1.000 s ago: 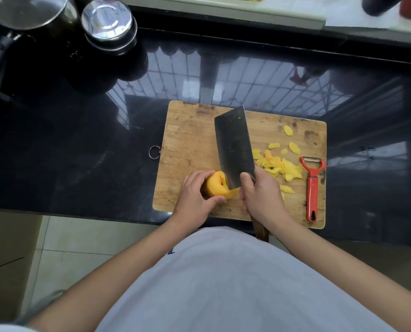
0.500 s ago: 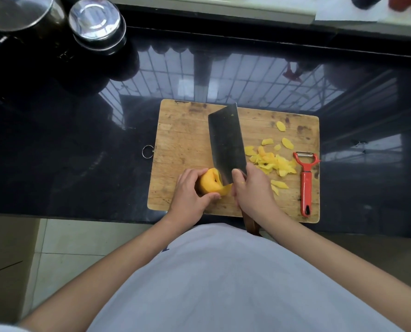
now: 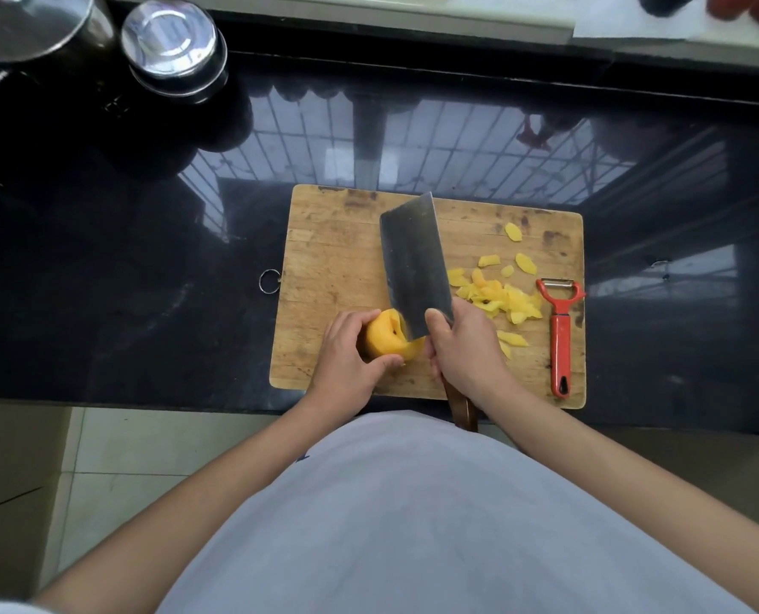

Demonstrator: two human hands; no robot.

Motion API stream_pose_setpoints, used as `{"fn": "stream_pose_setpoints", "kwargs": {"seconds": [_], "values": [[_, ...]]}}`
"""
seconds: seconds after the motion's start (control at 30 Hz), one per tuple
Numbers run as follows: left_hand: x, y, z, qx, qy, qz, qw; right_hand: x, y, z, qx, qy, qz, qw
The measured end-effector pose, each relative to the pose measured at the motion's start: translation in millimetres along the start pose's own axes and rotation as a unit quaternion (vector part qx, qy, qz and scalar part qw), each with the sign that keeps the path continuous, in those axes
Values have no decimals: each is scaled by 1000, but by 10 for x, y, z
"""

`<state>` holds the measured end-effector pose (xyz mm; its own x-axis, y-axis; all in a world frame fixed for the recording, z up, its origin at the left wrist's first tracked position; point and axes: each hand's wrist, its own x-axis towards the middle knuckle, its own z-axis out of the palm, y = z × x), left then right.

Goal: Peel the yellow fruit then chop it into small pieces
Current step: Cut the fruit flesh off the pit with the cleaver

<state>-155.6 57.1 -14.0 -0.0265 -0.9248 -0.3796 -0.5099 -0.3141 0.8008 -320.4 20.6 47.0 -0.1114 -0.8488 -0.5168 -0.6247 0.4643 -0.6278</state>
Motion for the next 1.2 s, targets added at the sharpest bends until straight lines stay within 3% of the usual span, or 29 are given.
{"fn": "stream_pose_setpoints", "kwargs": {"seconds": [0.1, 0.2, 0.3, 0.4, 0.47, 0.57, 0.73, 0.83, 0.97, 1.1, 1.2], "values": [[-5, 24, 13, 1, 10, -1, 1000, -116, -33, 21, -73, 26, -47, 996], [-5, 85, 38, 30, 21, -12, 999, -179, -48, -119, -69, 50, -80, 993], [-7, 166, -12, 140, -39, 29, 989, -122, 23, -310, -36, 86, -74, 993], [22, 249, -160, 332, -143, 106, 926, -90, 89, -432, -12, 96, -48, 994], [77, 278, -249, 385, -177, 134, 896, -101, 108, -496, 4, 95, -38, 995], [136, 341, -284, 395, -187, 116, 892, -117, 125, -571, 26, 97, -34, 994], [-104, 528, 57, 500, -112, 36, 858, -154, 183, -592, 40, 95, -29, 994], [-146, 541, 127, 471, -121, -8, 874, -169, 244, -597, 53, 94, -20, 994], [52, 455, -216, 408, -142, 117, 894, -240, 322, -610, 78, 78, 0, 994], [356, 438, -318, 415, -254, 278, 828, -302, 378, -622, 99, 71, 16, 992], [459, 463, -235, 395, -251, 284, 837, -338, 387, -652, 106, 74, 16, 991]]}}
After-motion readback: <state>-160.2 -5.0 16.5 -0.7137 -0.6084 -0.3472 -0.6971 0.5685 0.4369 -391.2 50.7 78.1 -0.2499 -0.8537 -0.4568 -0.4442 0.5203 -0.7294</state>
